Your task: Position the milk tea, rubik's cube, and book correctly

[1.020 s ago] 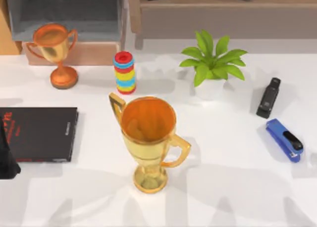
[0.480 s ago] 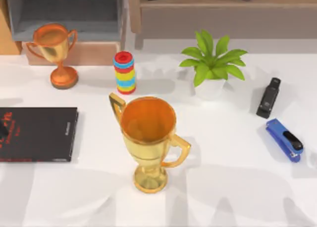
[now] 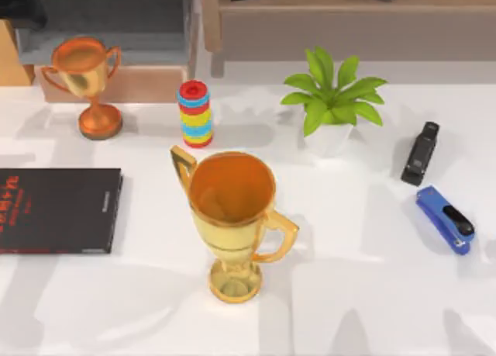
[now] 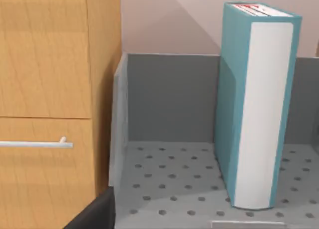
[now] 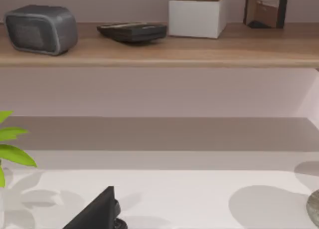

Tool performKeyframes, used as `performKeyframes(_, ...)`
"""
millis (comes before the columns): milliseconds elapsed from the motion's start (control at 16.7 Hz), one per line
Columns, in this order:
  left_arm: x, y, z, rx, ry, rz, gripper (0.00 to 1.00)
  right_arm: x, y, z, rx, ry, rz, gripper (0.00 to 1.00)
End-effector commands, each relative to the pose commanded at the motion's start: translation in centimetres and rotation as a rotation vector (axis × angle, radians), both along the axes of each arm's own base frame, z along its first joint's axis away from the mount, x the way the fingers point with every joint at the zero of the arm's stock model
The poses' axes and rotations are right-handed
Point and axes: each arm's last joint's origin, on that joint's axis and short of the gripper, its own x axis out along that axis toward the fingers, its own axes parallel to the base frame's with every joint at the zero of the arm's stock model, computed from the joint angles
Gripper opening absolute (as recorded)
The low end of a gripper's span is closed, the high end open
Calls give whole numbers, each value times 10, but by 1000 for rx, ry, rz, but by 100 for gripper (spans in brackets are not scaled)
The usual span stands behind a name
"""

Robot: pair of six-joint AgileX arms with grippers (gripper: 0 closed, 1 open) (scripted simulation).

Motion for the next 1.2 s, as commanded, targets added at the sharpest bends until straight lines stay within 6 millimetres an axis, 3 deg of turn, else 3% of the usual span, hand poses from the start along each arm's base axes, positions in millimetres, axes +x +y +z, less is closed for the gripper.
performKeyframes(300, 109, -28, -21, 2, 40, -2, 100, 0, 0, 0, 0, 0, 0, 100)
performKeyframes(540, 164, -47, -46, 0, 31, -2, 100, 0, 0, 0, 0, 0, 0, 100)
performKeyframes(720, 180, -54, -55, -3, 19, -3, 100, 0, 0, 0, 0, 0, 0, 100)
performKeyframes(1200, 187, -54, -55, -3, 18, -2, 100, 0, 0, 0, 0, 0, 0, 100)
